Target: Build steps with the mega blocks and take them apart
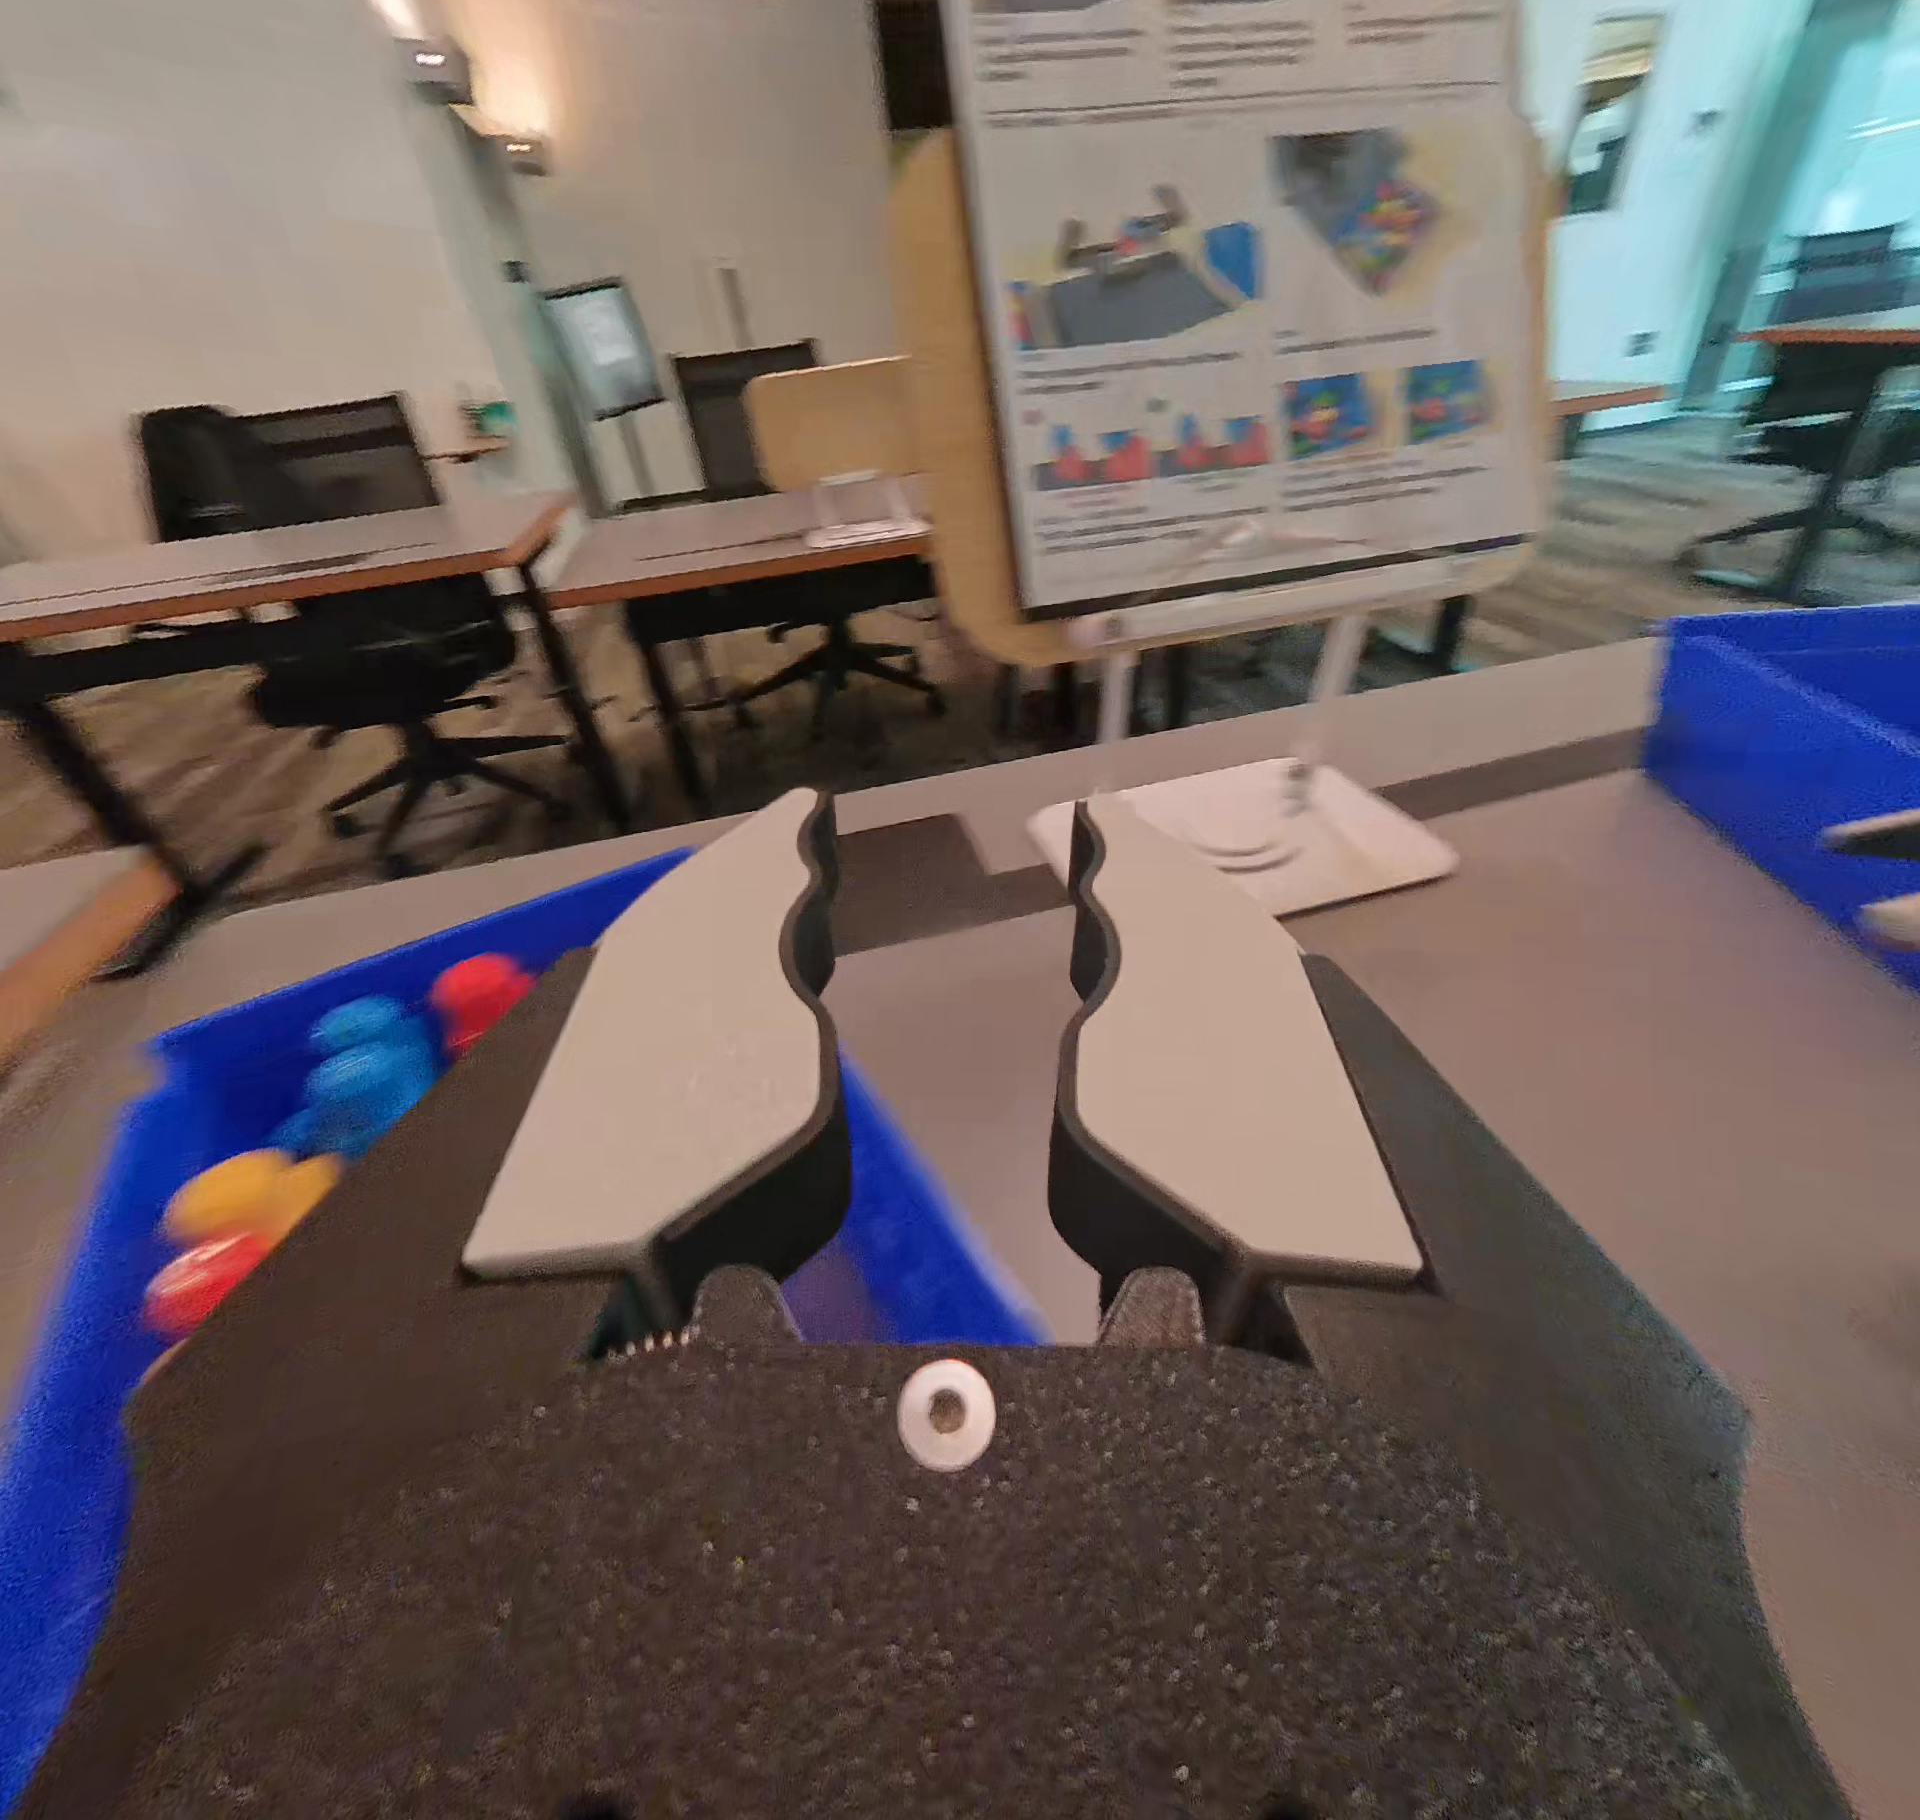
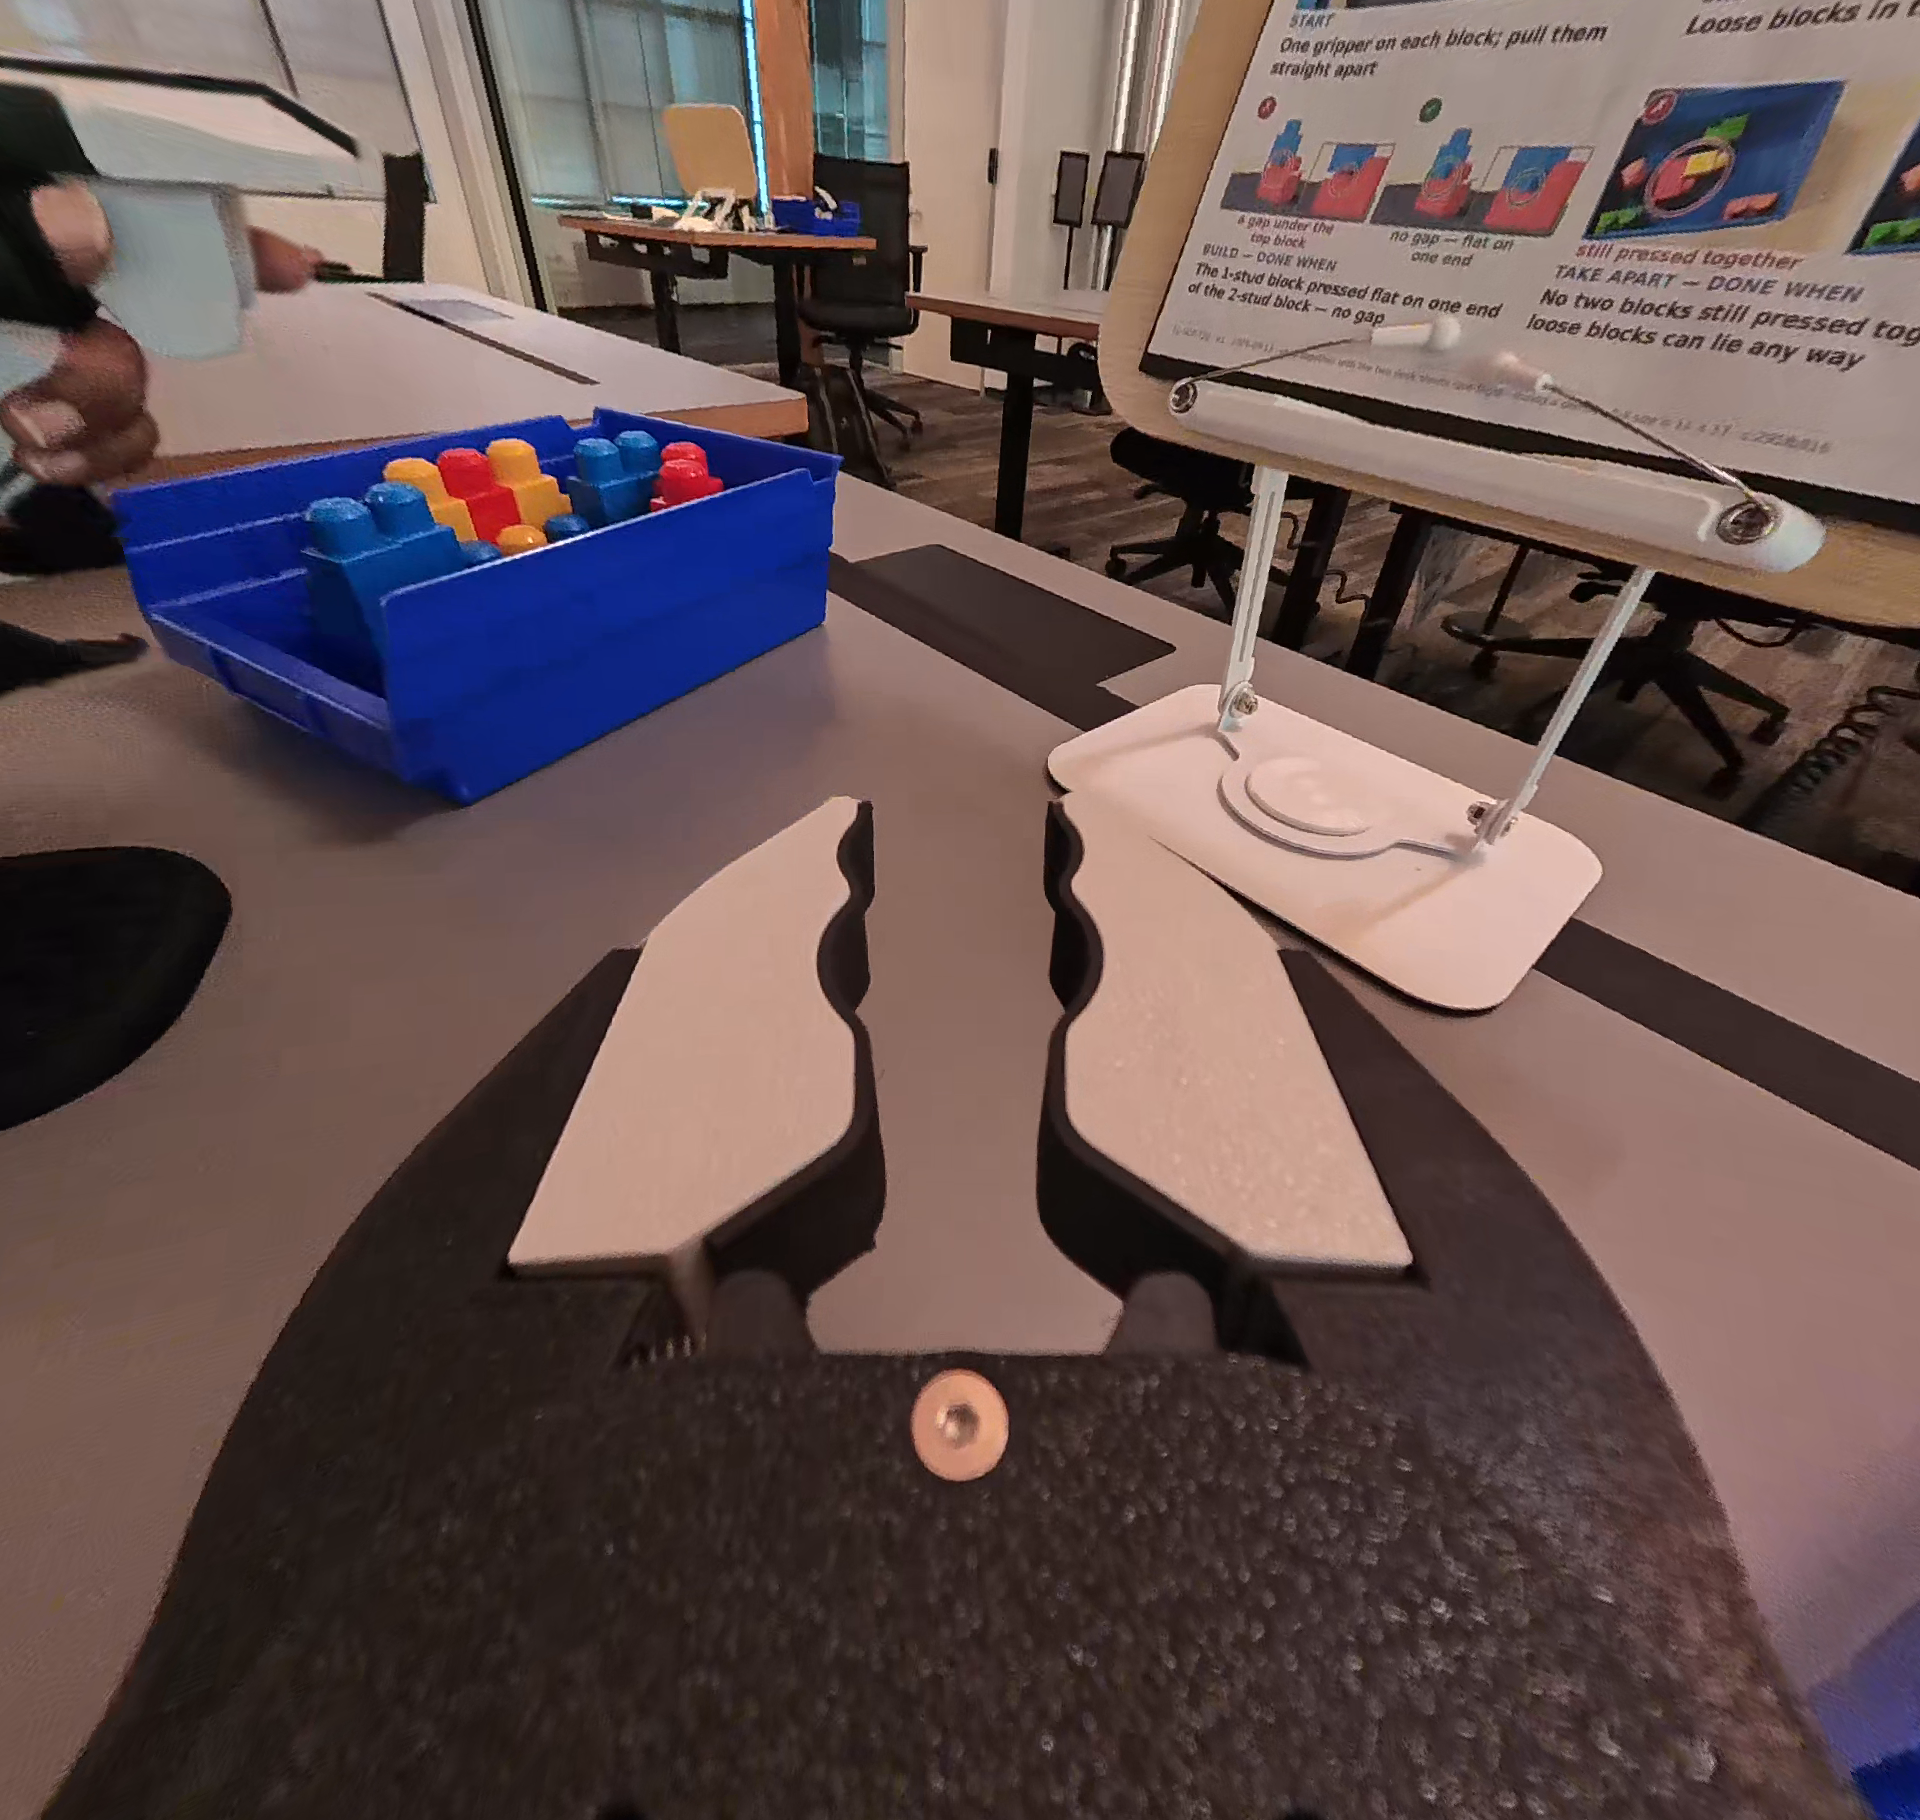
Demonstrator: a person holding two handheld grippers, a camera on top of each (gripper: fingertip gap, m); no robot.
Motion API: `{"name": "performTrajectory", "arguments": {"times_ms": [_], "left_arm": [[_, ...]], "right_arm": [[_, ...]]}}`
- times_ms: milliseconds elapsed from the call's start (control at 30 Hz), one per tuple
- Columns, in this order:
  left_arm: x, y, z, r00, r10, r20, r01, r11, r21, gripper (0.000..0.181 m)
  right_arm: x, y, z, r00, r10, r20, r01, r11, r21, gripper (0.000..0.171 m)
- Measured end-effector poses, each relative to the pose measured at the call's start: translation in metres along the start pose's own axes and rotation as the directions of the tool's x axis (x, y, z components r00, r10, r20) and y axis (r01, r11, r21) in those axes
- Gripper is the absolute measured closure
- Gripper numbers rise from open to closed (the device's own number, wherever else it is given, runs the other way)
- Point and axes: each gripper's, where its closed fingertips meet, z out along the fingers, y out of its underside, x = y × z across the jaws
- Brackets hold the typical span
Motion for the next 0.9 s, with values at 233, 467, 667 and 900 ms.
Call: {"name": "performTrajectory", "arguments": {"times_ms": [233, 467, 667, 900], "left_arm": [[-0.105, 0.085, -0.05, 0.948, 0.092, 0.304, 0.007, 0.951, -0.309, 0.13], [-0.121, 0.157, -0.058, 0.923, 0.172, 0.343, 0.046, 0.838, -0.544, 0.129], [-0.125, 0.172, -0.054, 0.917, 0.224, 0.331, 0.034, 0.783, -0.621, 0.139], [-0.121, 0.166, -0.055, 0.911, 0.264, 0.316, -0.006, 0.775, -0.632, 0.143]], "right_arm": [[-0.005, 0.0, -0.002, 0.999, -0.021, 0.032, 0.021, 1.0, -0.017, 0.143], [-0.012, 0.002, -0.002, 0.998, -0.049, 0.046, 0.05, 0.998, -0.035, 0.143], [-0.016, 0.006, -0.001, 0.997, -0.054, 0.061, 0.057, 0.997, -0.056, 0.143], [-0.022, 0.006, -0.002, 0.995, -0.072, 0.074, 0.076, 0.995, -0.057, 0.143]]}}
